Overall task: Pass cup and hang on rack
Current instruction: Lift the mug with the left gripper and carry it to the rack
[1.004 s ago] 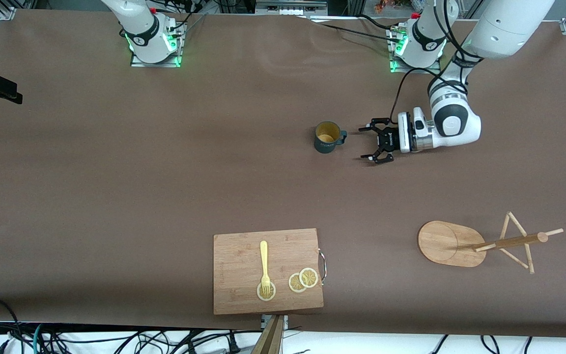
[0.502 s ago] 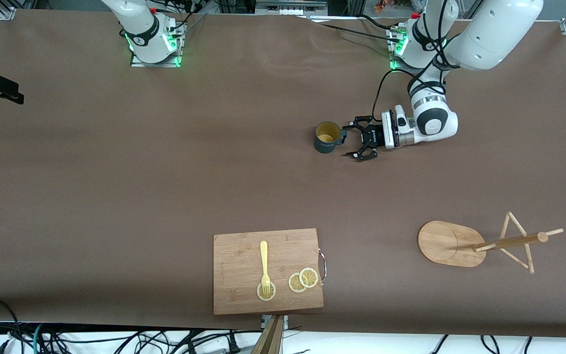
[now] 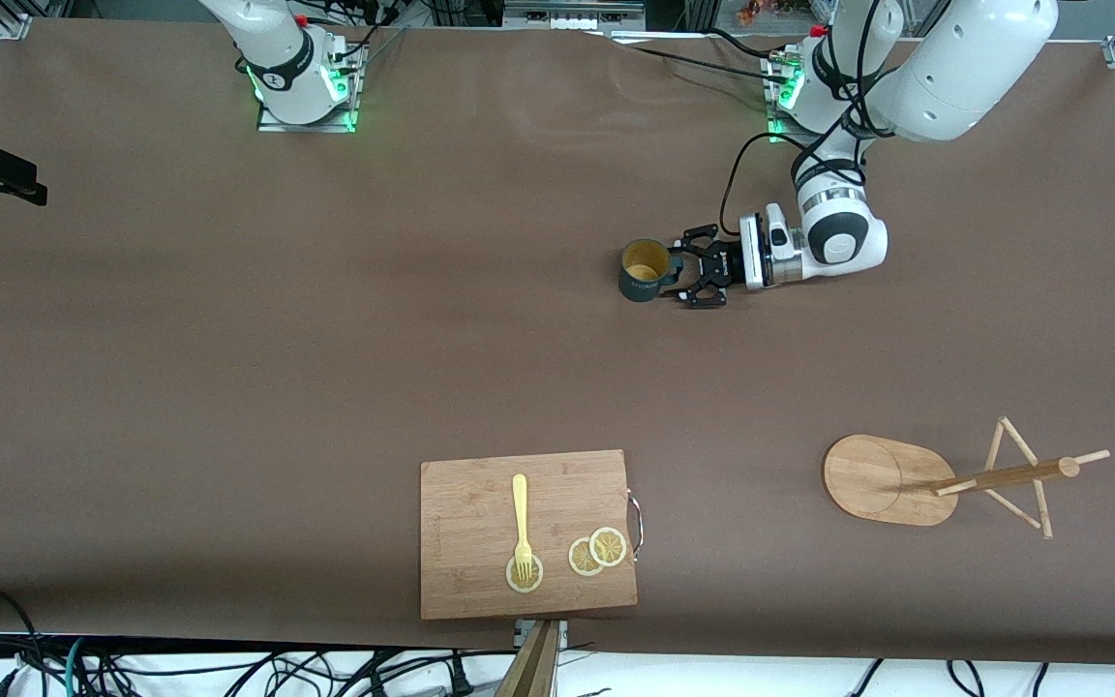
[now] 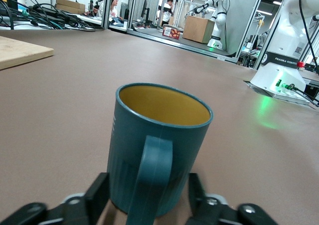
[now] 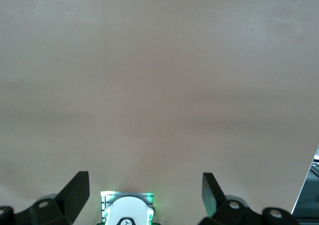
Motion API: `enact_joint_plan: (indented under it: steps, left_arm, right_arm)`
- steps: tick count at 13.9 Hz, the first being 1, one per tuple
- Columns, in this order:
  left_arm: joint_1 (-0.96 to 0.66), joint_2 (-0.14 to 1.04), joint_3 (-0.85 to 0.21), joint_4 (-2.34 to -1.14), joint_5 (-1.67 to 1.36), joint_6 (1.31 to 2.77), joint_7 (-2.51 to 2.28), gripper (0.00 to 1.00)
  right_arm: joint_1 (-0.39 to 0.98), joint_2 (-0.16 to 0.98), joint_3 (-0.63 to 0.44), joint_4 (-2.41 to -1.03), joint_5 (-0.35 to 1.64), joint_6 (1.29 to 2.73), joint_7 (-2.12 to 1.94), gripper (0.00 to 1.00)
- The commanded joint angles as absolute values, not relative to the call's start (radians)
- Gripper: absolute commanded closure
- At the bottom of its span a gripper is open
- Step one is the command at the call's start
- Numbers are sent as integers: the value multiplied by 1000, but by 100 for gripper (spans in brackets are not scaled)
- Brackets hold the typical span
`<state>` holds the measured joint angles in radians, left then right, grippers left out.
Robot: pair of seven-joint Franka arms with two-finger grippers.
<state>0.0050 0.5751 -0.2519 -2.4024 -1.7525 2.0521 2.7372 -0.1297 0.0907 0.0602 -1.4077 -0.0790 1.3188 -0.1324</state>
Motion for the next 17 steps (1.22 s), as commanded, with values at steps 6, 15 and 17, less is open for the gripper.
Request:
enact_joint_plan:
  steps: [6,15,17]
  left_arm:
    - [5,575,-256,-2396,-1801,2048,2803,96]
    - [125,313,-244,-2387,-1519,2046,2174,96]
    - [193,276,-242,-2387,-1461,2024,2045,96]
  right_arm:
    - [-140,83,63,-1414,-75,1328,-152,0]
    - [-144,84,61,-1413,-55,1330,-133,0]
    - [-146,83,61,-1411,-55,1330,-135,0]
